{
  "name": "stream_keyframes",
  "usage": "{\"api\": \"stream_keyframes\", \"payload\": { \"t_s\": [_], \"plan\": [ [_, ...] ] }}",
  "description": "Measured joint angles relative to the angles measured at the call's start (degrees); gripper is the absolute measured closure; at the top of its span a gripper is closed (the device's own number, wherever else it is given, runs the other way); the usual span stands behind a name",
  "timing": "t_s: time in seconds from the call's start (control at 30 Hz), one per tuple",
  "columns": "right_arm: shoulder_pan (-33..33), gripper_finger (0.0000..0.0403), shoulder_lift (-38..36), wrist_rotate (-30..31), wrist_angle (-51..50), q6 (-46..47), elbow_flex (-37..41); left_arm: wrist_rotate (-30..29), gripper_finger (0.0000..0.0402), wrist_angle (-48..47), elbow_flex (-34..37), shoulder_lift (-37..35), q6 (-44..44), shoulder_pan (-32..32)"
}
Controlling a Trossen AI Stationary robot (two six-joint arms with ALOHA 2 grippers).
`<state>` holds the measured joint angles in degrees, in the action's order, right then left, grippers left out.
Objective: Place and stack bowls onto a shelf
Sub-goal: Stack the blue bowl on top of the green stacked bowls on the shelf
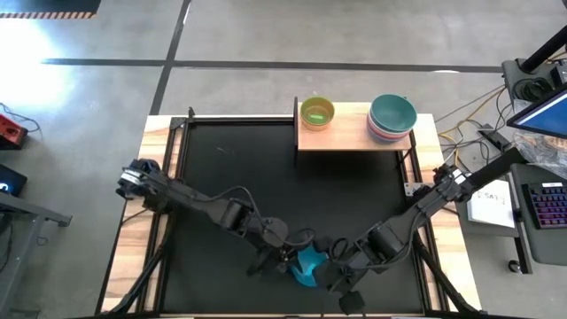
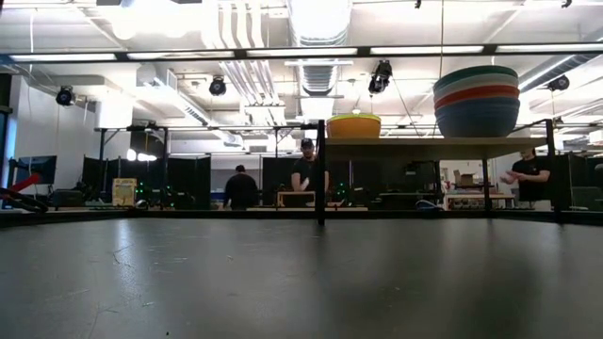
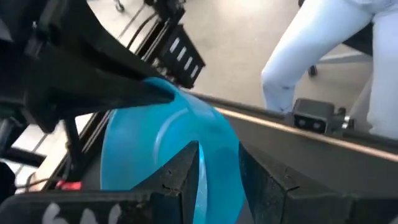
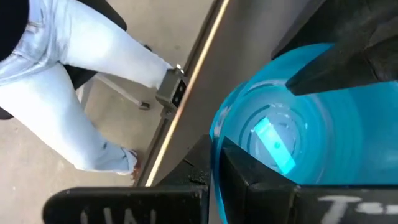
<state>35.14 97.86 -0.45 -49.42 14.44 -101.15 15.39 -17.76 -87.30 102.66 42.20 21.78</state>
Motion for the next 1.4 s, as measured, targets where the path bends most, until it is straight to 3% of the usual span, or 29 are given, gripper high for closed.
{"api": "stream_keyframes", "payload": {
  "t_s": [0.37,0.8,0.97,1.1,1.27,1.4],
  "plan": [
    [-0.2,0.0395,-0.7,0.0,-13.9,3.0,-2.6,-11.8,0.0306,-14.4,-8.9,-4.8,0.6,-3.6],
    [-6.1,0.0394,-6.7,0.5,-20.8,-2.4,-2.3,-15.5,0.0306,-34.4,-8.3,-15.5,-15.5,-9.1],
    [-12.5,0.0394,-11.6,0.6,-20.6,-8.4,0.2,-16.1,0.0306,-46.8,-8.2,-18.9,-23.5,-9.2],
    [-20.2,0.0394,-15.6,2.1,-18.5,-14.9,1.7,-20.1,0.0306,-51.3,-6.4,-22.8,-29.2,-9.2],
    [-32.6,0.0394,-19.5,6.0,-11.1,-22.8,3.3,-23.7,0.0306,-48.2,1.6,-30.3,-34.2,-9.2],
    [-42.7,0.0394,-20.4,6.2,-5.3,-24.0,5.8,-24.5,0.0306,-41.3,11.2,-37.0,-37.0,-9.1]
  ]
}}
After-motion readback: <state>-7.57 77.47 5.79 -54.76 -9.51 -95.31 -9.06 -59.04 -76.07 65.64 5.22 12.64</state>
